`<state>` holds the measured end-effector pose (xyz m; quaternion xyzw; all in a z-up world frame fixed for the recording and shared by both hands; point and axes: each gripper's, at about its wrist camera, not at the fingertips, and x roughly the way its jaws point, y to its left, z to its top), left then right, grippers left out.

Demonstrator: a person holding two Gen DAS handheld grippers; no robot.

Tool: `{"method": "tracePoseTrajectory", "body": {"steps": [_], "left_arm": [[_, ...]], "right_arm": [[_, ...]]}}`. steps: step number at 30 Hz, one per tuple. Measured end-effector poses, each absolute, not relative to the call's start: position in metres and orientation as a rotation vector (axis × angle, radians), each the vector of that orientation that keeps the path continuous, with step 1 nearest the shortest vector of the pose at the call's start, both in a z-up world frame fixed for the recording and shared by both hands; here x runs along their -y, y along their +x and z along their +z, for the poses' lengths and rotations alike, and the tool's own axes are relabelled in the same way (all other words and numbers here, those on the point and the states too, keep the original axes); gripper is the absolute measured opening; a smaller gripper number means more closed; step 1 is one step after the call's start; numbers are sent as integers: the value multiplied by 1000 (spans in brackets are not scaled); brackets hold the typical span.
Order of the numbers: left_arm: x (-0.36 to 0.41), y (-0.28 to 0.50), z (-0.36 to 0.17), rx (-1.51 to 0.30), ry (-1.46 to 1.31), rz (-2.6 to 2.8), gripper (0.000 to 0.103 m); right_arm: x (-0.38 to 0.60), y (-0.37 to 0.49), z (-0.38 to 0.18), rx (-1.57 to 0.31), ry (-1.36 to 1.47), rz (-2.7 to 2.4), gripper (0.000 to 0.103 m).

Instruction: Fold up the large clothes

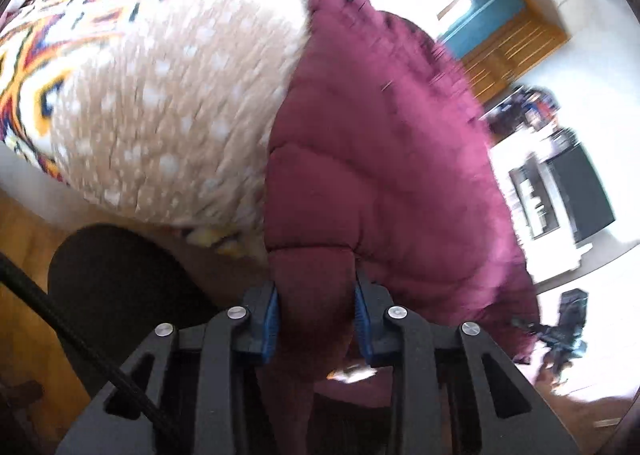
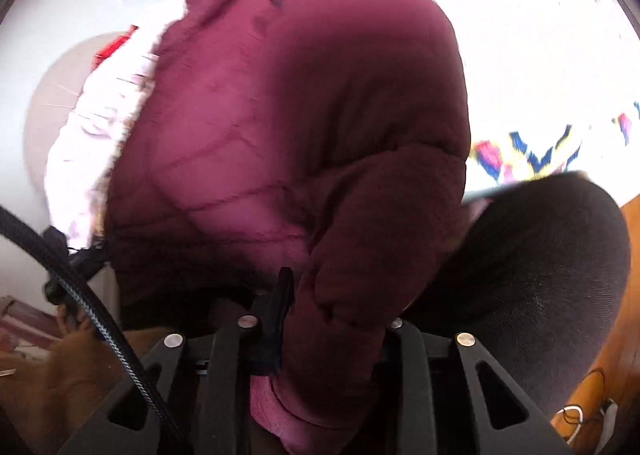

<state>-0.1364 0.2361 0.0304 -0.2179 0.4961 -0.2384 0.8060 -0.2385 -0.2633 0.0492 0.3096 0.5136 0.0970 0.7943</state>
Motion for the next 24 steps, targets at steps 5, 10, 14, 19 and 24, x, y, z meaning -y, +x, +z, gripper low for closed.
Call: {"method": "tracePoseTrajectory", "body": {"steps": [5, 10, 14, 19, 24], "left_arm": [[-244, -120, 111, -916, -512, -568, 29], [-235, -49, 179, -800, -527, -546, 29], [-217, 31, 193, -796, -579, -473, 33], [-197, 108, 182, -778, -564, -336, 47], [-196, 156, 156, -857, -753, -394, 53]], "right_arm": [[272, -216, 138, -889, 680, 334, 24], [303, -138, 214, -681, 670, 343, 24], [338, -61, 218, -640, 717, 217, 23], [383, 22, 168, -743, 761, -18, 24], [387, 78, 109, -885, 685, -203, 24]]}}
